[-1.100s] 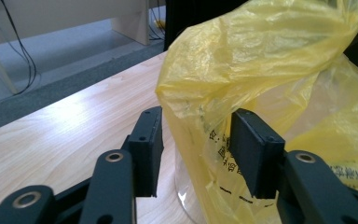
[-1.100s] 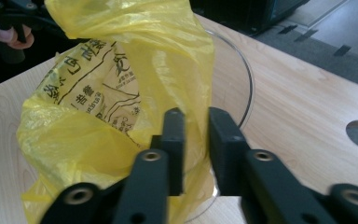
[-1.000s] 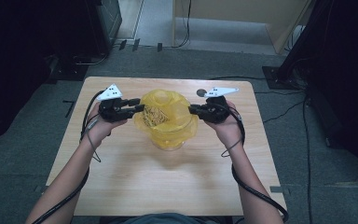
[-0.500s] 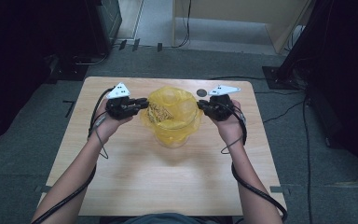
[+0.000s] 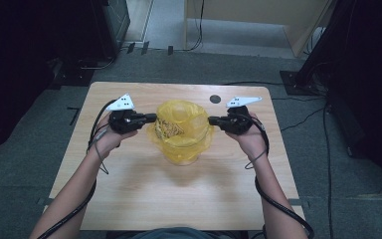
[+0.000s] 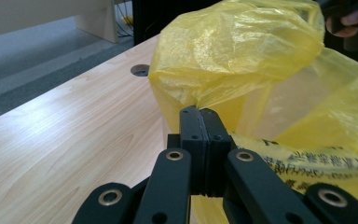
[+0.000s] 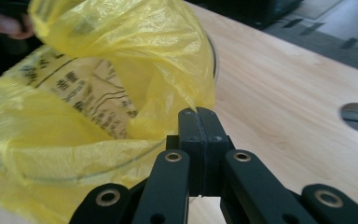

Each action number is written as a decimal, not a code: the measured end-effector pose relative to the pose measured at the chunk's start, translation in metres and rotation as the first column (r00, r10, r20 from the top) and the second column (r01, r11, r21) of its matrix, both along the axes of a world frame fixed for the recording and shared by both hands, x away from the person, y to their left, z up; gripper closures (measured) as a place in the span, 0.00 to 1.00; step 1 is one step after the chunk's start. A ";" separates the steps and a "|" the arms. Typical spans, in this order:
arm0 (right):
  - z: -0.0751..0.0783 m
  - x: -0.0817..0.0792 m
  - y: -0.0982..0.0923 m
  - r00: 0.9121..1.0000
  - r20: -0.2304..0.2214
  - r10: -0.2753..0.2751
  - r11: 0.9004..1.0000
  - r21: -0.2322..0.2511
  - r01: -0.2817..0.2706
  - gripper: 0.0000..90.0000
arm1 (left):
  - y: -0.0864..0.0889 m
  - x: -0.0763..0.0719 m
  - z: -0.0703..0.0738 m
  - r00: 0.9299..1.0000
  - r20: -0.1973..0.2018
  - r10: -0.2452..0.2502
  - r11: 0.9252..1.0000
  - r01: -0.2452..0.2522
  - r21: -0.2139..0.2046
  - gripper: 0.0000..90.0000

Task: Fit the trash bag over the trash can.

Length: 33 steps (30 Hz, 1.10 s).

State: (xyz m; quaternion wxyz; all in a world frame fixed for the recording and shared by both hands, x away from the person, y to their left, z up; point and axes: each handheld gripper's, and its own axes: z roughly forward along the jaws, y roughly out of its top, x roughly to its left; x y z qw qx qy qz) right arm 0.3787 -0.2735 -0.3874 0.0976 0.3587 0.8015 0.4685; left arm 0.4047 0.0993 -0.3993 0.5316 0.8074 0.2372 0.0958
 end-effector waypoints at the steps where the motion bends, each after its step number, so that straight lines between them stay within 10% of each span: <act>1: 0.000 0.000 0.000 1.000 -0.003 0.010 1.000 0.001 -0.010 1.00 | 0.000 0.001 -0.001 1.000 -0.004 0.008 1.000 -0.008 -0.003 1.00; 14: -0.006 0.002 0.002 0.989 -0.114 0.090 0.994 -0.053 -0.096 1.00 | 0.001 0.000 0.000 0.999 -0.035 -0.013 1.000 0.013 0.023 1.00; 19: -0.004 -0.001 -0.003 0.999 -0.009 0.039 0.997 -0.072 -0.040 0.70 | 0.007 0.001 0.009 1.000 -0.003 0.007 1.000 -0.007 0.003 0.81; 23: 0.009 -0.003 -0.011 0.999 0.051 0.020 1.000 0.003 -0.020 0.65 | 0.007 0.002 0.017 1.000 0.003 0.002 1.000 -0.002 -0.027 0.78; 33: 0.012 0.014 0.012 0.999 0.028 0.024 0.997 0.071 -0.026 0.84 | -0.009 0.017 0.013 1.000 -0.009 0.015 1.000 -0.015 -0.015 0.84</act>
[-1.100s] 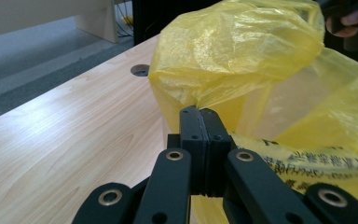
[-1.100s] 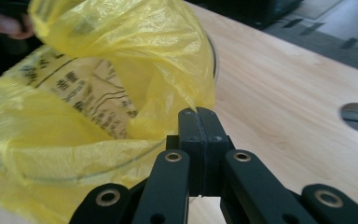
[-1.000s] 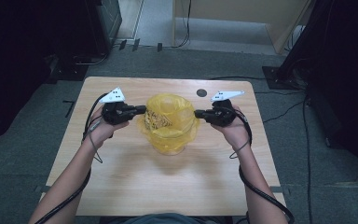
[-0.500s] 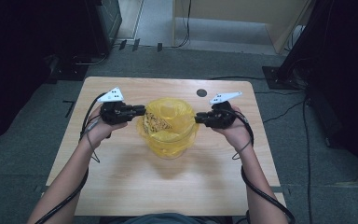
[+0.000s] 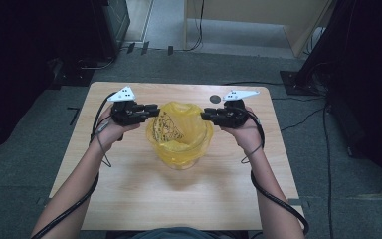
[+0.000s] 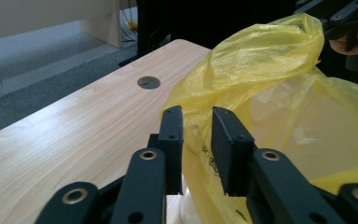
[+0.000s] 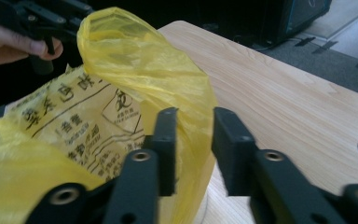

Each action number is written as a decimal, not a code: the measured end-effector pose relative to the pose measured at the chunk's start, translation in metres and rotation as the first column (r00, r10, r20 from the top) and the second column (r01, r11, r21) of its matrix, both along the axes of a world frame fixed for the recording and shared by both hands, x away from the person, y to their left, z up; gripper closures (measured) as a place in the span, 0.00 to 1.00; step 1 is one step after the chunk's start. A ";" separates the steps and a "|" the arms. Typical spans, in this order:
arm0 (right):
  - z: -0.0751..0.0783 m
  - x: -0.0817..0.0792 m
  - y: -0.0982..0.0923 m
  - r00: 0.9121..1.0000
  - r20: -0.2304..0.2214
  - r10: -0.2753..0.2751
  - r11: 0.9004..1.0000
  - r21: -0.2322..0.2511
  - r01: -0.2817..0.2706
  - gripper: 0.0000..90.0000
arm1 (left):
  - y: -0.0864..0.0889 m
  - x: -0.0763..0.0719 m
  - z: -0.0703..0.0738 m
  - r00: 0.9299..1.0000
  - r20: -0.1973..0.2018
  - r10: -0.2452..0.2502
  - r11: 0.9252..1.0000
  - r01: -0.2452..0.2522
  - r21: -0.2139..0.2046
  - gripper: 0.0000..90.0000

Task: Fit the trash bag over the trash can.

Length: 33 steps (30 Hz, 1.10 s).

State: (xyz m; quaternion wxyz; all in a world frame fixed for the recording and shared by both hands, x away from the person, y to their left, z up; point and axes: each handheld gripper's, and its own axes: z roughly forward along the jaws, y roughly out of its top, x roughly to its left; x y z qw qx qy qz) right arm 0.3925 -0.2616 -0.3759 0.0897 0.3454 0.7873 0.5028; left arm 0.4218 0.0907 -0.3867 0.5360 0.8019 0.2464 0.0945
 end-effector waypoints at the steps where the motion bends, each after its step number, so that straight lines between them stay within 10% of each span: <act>1: 0.000 0.002 0.002 1.000 -0.004 -0.005 1.000 -0.003 0.005 0.88 | -0.001 0.001 0.000 1.000 0.001 0.005 1.000 -0.005 0.004 0.88; 10: -0.015 0.021 0.006 0.993 -0.023 -0.112 0.994 -0.003 0.112 0.95 | -0.010 0.011 -0.013 0.999 0.006 0.053 0.999 -0.053 0.015 0.96; 18: -0.035 0.024 0.017 0.995 -0.043 -0.086 0.993 -0.090 0.082 0.97 | -0.016 0.011 -0.024 0.999 -0.026 0.034 0.999 -0.033 0.033 1.00; 33: -0.059 0.001 0.014 0.995 -0.094 -0.044 0.995 -0.089 0.036 0.88 | -0.007 -0.012 -0.047 0.997 -0.075 0.023 1.000 -0.024 -0.014 0.94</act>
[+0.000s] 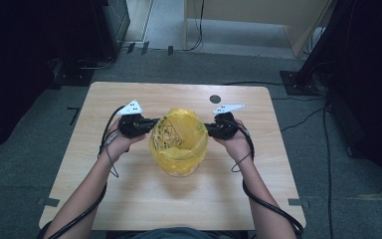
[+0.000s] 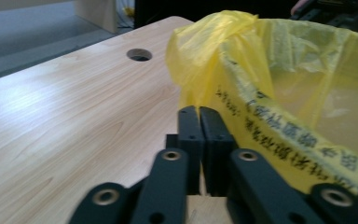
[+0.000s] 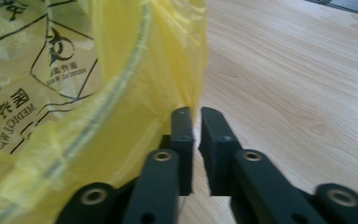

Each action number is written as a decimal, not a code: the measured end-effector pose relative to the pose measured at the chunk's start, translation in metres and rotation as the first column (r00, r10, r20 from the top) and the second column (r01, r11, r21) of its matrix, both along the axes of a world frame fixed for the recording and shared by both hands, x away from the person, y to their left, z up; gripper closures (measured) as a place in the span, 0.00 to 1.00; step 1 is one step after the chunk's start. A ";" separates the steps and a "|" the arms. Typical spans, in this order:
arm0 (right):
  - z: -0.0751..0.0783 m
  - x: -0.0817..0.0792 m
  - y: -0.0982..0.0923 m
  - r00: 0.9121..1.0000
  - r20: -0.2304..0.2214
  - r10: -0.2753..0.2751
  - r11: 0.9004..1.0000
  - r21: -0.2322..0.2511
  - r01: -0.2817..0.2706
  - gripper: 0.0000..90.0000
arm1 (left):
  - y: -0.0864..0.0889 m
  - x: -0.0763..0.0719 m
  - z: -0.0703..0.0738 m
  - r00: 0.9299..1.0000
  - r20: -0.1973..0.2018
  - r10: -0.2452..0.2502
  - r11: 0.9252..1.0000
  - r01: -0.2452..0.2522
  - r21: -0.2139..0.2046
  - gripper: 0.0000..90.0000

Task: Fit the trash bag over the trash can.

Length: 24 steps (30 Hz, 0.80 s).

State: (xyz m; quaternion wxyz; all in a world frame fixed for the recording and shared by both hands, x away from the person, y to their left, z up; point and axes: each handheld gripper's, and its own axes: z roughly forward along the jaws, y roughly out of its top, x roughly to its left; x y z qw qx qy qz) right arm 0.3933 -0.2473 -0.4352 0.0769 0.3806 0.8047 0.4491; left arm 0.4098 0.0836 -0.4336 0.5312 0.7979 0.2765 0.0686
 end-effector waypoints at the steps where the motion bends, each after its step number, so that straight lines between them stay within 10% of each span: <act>1: -0.001 0.000 -0.002 1.000 -0.003 -0.010 1.000 0.016 0.010 0.81 | 0.003 -0.001 0.000 0.999 -0.028 0.018 1.000 -0.019 -0.025 0.89; 4: 0.001 0.001 -0.012 0.999 -0.002 -0.035 0.994 0.107 0.035 0.67 | 0.008 -0.003 0.008 1.000 -0.007 0.013 1.000 -0.013 0.002 0.76; 10: 0.011 -0.002 -0.024 0.997 0.056 -0.061 0.989 0.137 0.052 0.55 | 0.018 -0.004 0.014 1.000 0.002 0.027 1.000 -0.027 0.005 0.70; 24: 0.033 -0.013 -0.024 0.994 0.100 -0.054 0.995 0.084 0.045 0.44 | 0.016 -0.024 0.052 0.998 0.061 -0.007 1.000 0.006 0.006 0.70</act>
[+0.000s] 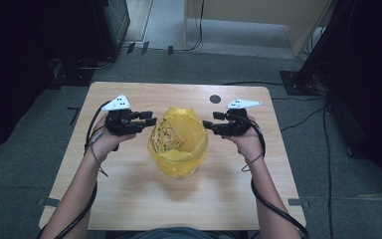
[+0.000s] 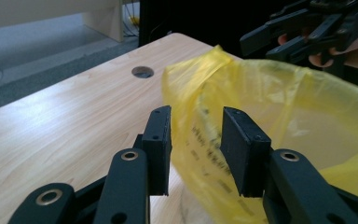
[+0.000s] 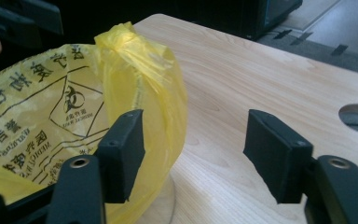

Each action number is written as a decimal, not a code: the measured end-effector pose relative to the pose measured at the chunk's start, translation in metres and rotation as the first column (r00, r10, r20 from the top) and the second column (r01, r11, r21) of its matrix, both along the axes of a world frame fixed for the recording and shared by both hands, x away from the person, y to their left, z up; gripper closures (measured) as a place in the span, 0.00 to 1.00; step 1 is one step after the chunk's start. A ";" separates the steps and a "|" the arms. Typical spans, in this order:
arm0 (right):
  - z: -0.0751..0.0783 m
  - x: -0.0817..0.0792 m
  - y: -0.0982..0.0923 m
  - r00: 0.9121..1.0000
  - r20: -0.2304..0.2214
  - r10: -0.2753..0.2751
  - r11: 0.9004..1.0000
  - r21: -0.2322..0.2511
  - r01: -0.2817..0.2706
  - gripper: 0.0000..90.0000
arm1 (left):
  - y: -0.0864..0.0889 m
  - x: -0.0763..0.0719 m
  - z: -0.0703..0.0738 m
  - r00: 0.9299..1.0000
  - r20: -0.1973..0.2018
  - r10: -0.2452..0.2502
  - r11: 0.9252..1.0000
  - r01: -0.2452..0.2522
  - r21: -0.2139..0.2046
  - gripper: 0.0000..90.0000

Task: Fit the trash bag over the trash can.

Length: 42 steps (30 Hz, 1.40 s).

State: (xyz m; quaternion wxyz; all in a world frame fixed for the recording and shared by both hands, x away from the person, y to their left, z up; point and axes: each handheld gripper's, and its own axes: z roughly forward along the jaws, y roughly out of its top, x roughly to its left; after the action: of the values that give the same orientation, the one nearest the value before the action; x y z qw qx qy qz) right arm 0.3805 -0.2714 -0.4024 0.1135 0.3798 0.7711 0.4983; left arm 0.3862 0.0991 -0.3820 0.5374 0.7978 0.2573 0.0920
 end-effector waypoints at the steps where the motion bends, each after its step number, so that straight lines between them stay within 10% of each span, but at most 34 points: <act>1: 0.001 -0.001 0.000 1.000 0.010 0.007 1.000 0.000 -0.007 0.46 | -0.002 -0.002 0.003 1.000 0.004 -0.008 1.000 0.008 0.000 0.70; 10: 0.010 -0.004 -0.001 1.000 0.028 0.004 1.000 0.017 -0.005 0.55 | -0.028 -0.018 0.012 0.997 0.035 -0.070 0.996 0.067 0.064 0.60; 17: 0.008 -0.003 -0.001 1.000 0.023 0.015 0.999 0.032 -0.015 0.55 | -0.048 -0.022 0.013 0.989 0.000 -0.145 0.989 0.145 0.002 0.44; 20: 0.008 -0.003 0.001 0.999 0.031 0.024 0.999 0.035 -0.025 0.54 | -0.064 -0.028 0.013 0.984 0.014 -0.179 0.982 0.178 0.068 0.46; 25: 0.007 -0.004 0.002 0.999 0.036 0.021 0.999 0.036 -0.022 0.50 | -0.090 -0.042 -0.001 0.956 -0.062 -0.287 0.938 0.294 0.184 0.61; 31: 0.009 -0.006 -0.002 0.999 0.032 -0.001 0.999 0.046 0.000 0.47 | -0.102 -0.050 -0.011 0.928 -0.084 -0.363 0.891 0.372 0.260 0.46; 35: 0.009 -0.005 -0.001 0.999 0.037 -0.002 0.999 0.045 0.001 0.45 | -0.106 -0.048 -0.016 0.921 -0.209 -0.328 0.902 0.371 0.220 0.39; 39: 0.007 -0.004 0.001 0.999 0.032 -0.003 0.999 0.033 0.002 0.41 | -0.107 -0.046 -0.016 0.924 -0.193 -0.329 0.902 0.368 0.225 0.34; 42: 0.008 -0.004 0.003 1.000 0.015 -0.011 1.000 0.028 0.010 0.36 | -0.110 -0.044 -0.018 0.938 -0.201 -0.282 0.922 0.323 0.214 0.31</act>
State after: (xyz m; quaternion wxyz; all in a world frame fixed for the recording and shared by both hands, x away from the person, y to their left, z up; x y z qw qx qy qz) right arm 0.3769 -0.2680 -0.3943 0.1165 0.3816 0.7612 0.5112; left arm 0.3422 -0.0107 -0.3998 0.4197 0.8927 0.1615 -0.0285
